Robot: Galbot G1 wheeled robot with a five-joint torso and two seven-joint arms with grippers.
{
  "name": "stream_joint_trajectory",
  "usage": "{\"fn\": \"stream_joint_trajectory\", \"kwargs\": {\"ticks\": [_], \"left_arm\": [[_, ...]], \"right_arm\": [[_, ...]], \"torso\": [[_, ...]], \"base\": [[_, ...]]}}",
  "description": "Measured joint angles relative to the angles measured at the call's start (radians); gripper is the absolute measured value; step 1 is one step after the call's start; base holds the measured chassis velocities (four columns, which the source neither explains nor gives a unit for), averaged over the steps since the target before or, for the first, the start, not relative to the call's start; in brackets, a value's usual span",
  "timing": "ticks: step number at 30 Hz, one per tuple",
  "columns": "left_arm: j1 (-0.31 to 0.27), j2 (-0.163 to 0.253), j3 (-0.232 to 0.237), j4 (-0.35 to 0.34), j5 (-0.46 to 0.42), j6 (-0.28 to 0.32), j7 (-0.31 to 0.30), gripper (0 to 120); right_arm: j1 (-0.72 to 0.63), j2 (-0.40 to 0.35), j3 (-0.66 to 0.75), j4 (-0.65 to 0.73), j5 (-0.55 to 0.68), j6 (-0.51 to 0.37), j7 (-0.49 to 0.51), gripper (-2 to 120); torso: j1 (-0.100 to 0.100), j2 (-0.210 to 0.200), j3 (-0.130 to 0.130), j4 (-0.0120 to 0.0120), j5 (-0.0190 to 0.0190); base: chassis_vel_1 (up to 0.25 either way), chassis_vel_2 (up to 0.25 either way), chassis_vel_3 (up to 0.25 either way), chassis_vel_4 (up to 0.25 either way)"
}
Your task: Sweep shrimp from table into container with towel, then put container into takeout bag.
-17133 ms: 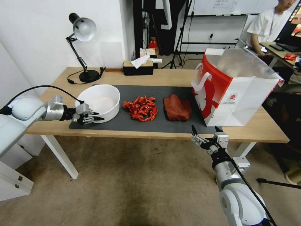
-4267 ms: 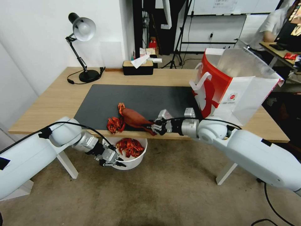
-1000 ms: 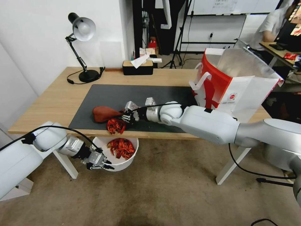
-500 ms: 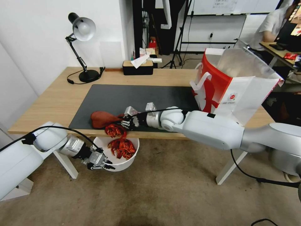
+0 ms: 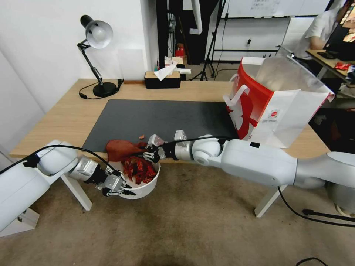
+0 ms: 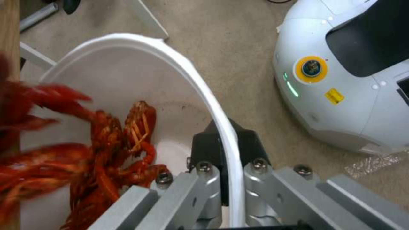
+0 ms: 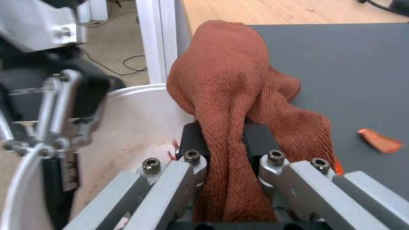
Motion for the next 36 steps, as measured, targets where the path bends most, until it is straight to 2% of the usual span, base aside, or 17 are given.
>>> {"fn": "stream_joint_trajectory", "kwargs": {"ticks": [7, 17, 23, 26, 36], "left_arm": [[0.003, 0.001, 0.0, 0.001, -0.003, 0.001, 0.0, 0], [0.011, -0.004, -0.002, 0.003, 0.002, 0.0, 0.0, 0], [0.026, -0.004, -0.019, 0.001, 0.004, 0.0, 0.0, 0], [0.034, -0.002, -0.031, -0.004, 0.005, -0.001, 0.001, 0], [0.042, -0.002, -0.04, -0.014, 0.008, 0.0, 0.001, 0]], "right_arm": [[-0.02, -0.006, 0.015, 0.052, 0.017, 0.0, 0.026, 8], [-0.036, 0.003, 0.12, 0.078, 0.086, 0.0, 0.07, 8], [-0.035, 0.011, 0.186, 0.001, 0.089, 0.002, 0.073, 8], [-0.011, 0.025, 0.204, -0.087, 0.067, 0.005, 0.065, 8], [0.015, 0.052, 0.165, -0.22, -0.001, 0.018, 0.046, 8]], "torso": [[0.0, 0.0, 0.0, -0.0001, -0.0001], [0.0, 0.0, 0.0, -0.0001, -0.0001], [0.0, 0.0, 0.0, -0.0001, 0.0], [0.0, 0.0, 0.0, -0.0001, -0.0001], [0.0, 0.0, 0.0, 0.0, -0.0001]], "base": [[0.0, 0.0, 0.0, 0.0], [0.0, 0.0, 0.0, 0.0], [0.0, 0.0, 0.0, 0.0], [0.0, 0.0, 0.0, 0.0], [0.0, 0.0, 0.0, 0.0]]}}
